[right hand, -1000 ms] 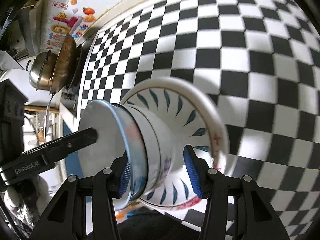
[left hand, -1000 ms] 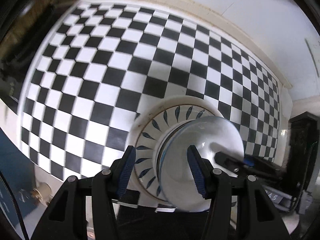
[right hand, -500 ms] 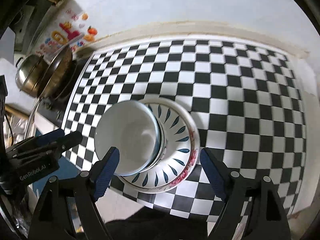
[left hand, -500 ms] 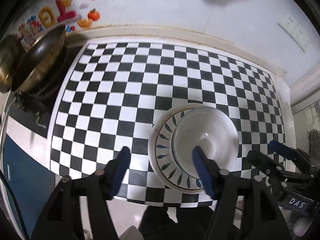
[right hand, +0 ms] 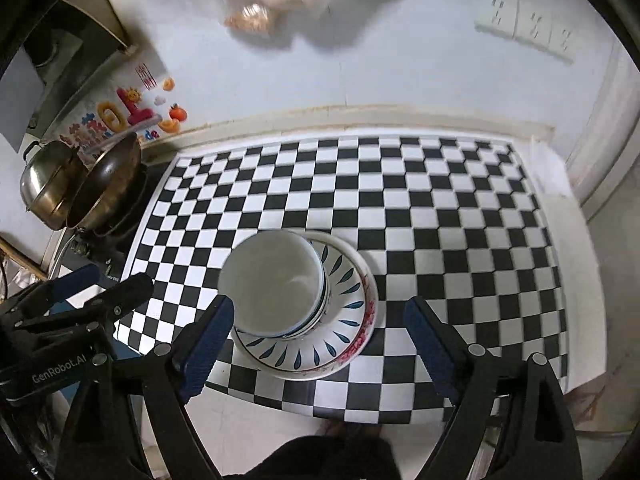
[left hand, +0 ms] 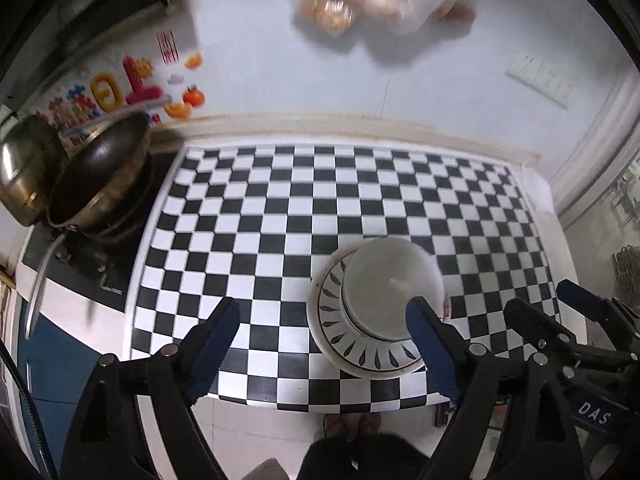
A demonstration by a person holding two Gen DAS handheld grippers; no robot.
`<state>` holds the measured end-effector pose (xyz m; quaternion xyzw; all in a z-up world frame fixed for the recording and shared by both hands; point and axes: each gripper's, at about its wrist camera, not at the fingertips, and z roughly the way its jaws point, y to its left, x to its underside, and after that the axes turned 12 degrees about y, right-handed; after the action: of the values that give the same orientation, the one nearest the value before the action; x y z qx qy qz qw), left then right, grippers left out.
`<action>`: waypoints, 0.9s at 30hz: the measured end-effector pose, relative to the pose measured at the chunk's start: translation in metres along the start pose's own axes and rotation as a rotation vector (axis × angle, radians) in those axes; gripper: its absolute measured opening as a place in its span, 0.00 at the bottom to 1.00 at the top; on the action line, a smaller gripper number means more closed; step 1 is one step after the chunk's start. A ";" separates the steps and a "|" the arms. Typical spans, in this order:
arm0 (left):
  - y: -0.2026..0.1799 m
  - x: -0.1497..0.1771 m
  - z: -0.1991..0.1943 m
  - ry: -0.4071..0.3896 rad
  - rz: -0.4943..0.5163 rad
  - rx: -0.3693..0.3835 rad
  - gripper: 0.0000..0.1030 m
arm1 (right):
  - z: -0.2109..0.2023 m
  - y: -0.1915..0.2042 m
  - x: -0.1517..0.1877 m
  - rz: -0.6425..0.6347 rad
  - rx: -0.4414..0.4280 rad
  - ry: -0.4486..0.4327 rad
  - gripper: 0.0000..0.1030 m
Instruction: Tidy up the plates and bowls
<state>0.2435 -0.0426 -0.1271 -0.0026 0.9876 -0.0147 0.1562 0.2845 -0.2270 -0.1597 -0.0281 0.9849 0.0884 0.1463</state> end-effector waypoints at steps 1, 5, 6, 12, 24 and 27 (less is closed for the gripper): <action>-0.001 0.004 -0.007 -0.014 0.002 0.002 0.82 | -0.011 0.002 0.005 -0.003 0.005 -0.020 0.87; -0.006 0.028 -0.044 -0.083 0.003 -0.010 0.82 | -0.057 0.008 0.032 -0.005 0.063 -0.114 0.88; -0.007 0.035 -0.053 -0.096 -0.001 -0.013 0.82 | -0.068 0.009 0.039 -0.005 0.072 -0.137 0.89; -0.016 0.083 -0.103 -0.164 -0.007 -0.033 0.82 | -0.130 0.010 0.092 -0.012 0.090 -0.234 0.90; -0.028 0.180 -0.168 -0.216 -0.045 -0.045 0.82 | -0.216 0.014 0.199 -0.069 0.052 -0.313 0.91; -0.029 0.199 -0.179 -0.222 -0.050 -0.043 0.82 | -0.235 0.017 0.223 -0.081 0.053 -0.336 0.91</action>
<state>-0.0012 -0.0689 -0.0177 -0.0322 0.9639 0.0029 0.2642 0.0036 -0.2595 -0.0008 -0.0485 0.9466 0.0598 0.3132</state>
